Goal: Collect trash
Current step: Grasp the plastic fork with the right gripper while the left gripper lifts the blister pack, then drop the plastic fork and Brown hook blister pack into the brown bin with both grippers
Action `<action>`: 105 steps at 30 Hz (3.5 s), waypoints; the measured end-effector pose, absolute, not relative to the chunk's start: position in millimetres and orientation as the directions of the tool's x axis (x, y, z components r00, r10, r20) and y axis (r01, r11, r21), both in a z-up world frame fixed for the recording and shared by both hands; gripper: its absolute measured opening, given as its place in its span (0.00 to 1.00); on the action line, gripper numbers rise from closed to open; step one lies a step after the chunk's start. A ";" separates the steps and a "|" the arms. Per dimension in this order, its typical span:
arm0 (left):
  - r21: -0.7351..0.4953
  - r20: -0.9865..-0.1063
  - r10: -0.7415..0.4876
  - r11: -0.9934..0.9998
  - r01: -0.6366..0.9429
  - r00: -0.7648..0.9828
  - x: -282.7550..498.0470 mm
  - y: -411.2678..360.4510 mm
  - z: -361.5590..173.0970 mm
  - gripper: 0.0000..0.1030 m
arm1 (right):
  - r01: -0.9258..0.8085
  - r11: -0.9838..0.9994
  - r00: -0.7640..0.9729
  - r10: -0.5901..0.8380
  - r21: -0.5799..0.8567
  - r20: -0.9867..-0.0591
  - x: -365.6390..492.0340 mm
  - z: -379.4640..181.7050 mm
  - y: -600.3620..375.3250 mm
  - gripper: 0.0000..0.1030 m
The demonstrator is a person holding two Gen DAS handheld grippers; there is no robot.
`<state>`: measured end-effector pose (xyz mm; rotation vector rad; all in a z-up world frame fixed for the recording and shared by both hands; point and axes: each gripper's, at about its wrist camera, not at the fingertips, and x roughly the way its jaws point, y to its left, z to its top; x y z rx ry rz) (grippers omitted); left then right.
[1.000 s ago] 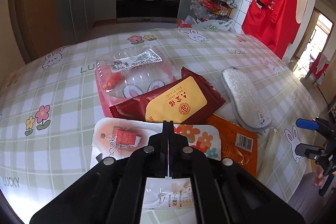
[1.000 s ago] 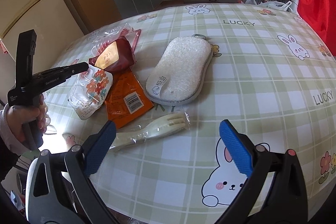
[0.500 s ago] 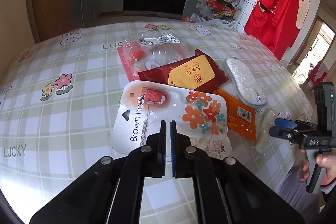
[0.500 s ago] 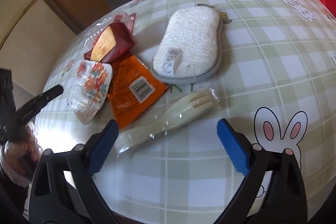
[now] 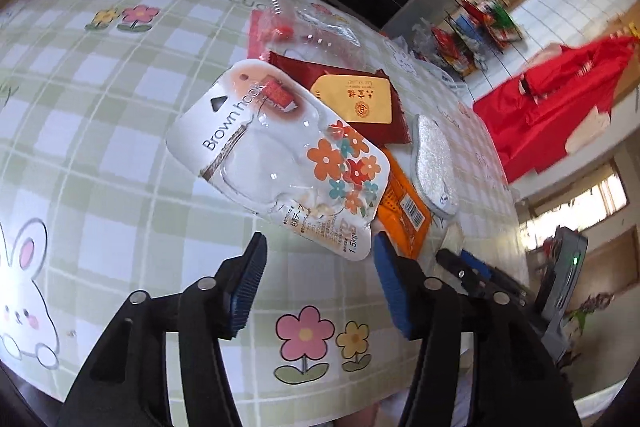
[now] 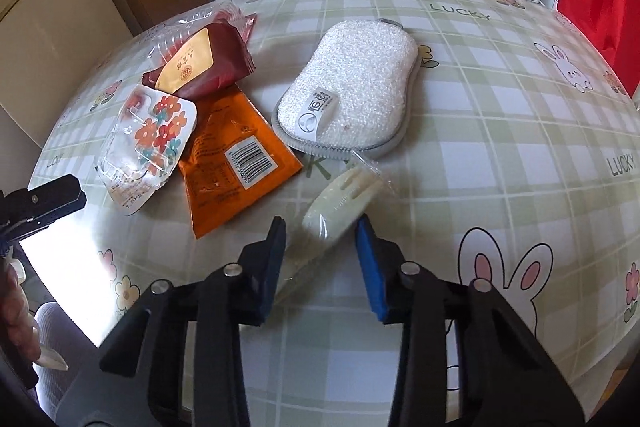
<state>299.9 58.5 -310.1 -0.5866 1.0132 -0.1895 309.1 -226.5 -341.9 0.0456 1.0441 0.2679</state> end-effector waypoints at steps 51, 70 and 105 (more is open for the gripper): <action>-0.213 -0.798 -0.119 0.973 -0.091 0.591 298.9 91.4 -301.8 0.18 | -0.222 0.944 0.461 0.323 0.245 -0.827 295.4 -337.5 -236.4 0.26; -0.314 -0.796 -0.126 0.922 -0.228 0.592 320.7 107.2 -321.0 0.26 | -0.231 0.938 0.465 0.341 0.259 -0.817 294.4 -338.0 -237.6 0.24; -0.325 -0.515 -0.158 0.946 -0.021 0.842 155.6 86.0 -160.8 0.24 | -0.386 0.897 0.610 0.424 0.217 -0.670 179.7 -198.1 -212.5 0.17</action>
